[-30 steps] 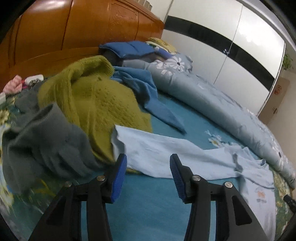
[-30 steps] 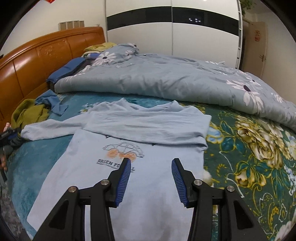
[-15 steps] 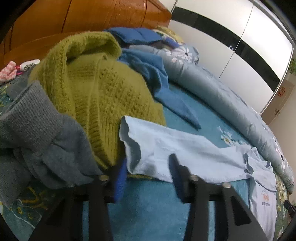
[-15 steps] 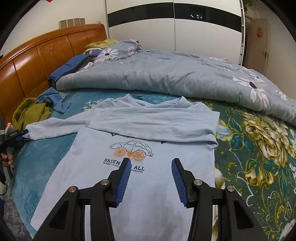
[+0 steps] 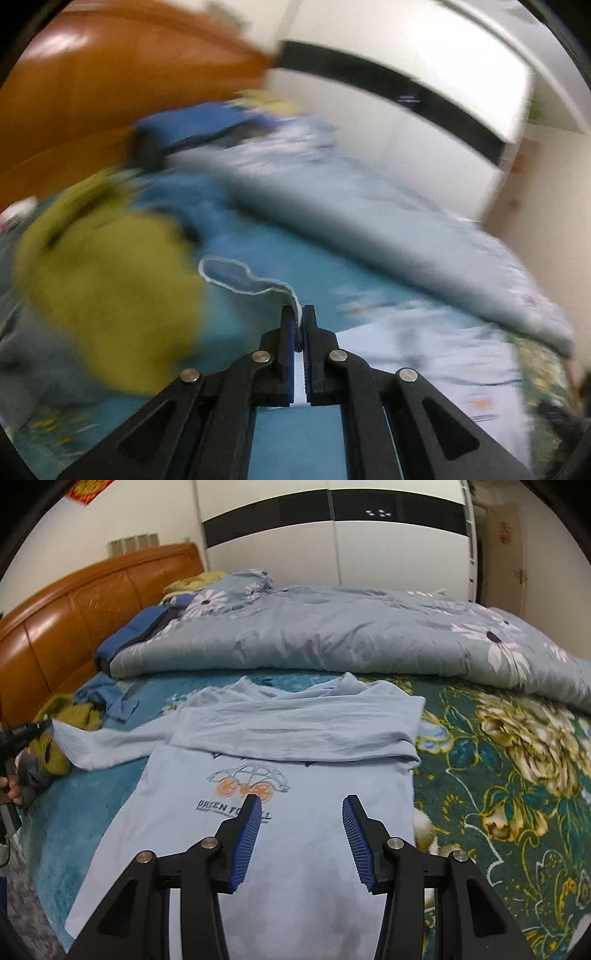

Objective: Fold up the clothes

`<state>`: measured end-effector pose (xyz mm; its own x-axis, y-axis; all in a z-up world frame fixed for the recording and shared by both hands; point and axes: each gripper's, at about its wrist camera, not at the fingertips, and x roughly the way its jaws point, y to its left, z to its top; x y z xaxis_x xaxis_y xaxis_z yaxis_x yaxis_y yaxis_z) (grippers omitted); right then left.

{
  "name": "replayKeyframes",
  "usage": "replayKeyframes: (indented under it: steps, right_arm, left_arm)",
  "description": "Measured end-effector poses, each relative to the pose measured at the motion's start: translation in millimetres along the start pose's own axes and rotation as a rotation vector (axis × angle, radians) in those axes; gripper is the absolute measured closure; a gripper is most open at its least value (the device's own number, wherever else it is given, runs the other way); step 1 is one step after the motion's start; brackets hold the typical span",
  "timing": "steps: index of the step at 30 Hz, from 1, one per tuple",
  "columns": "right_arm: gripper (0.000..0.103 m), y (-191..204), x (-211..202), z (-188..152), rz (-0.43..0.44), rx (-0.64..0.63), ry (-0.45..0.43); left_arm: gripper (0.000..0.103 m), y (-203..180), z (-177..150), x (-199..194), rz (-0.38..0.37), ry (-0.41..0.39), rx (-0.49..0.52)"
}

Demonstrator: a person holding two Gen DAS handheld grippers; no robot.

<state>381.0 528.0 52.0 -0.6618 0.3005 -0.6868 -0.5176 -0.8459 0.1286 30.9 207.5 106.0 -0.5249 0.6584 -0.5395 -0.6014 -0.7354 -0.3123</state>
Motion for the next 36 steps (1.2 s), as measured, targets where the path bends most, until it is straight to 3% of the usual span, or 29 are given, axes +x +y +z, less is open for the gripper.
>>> replayKeyframes:
  steps: [4, 8, 12, 17, 25, 29, 34, 36]
  right_arm:
    - [0.053, -19.3, -3.4, -3.2, 0.007, 0.049, -0.006]
    - [0.053, -39.0, -10.5, -7.9, -0.017, 0.067, -0.007]
    - [0.053, -63.3, -18.9, -12.8, -0.044, 0.101, -0.014]
    - [0.053, -91.4, -19.9, -22.7, -0.084, 0.139, 0.009]
    - [0.053, -116.8, -17.9, -39.9, -0.122, 0.166, 0.053]
    - [0.053, -113.9, -14.9, -34.3, -0.104, 0.178, 0.049]
    - [0.053, -85.0, -5.5, -9.4, -0.035, 0.120, 0.025]
    - [0.053, -72.9, 5.1, 1.1, 0.015, 0.103, 0.030]
  left_arm:
    - [0.099, -111.1, 12.3, 14.7, -0.213, 0.016, 0.108]
    - [0.099, -198.9, -2.7, 43.1, -0.332, 0.075, 0.197]
    - [0.099, -269.2, -43.3, 80.1, -0.378, 0.180, 0.277]
    - [0.099, -325.0, -106.4, 129.6, -0.353, 0.328, 0.380]
    - [0.098, -335.2, -155.8, 171.6, -0.327, 0.481, 0.382]
    - [0.086, -329.8, -164.8, 165.5, -0.347, 0.524, 0.406]
    - [0.076, -304.3, -156.0, 127.2, -0.392, 0.464, 0.457]
    - [0.069, -279.6, -144.9, 110.8, -0.322, 0.398, 0.483]
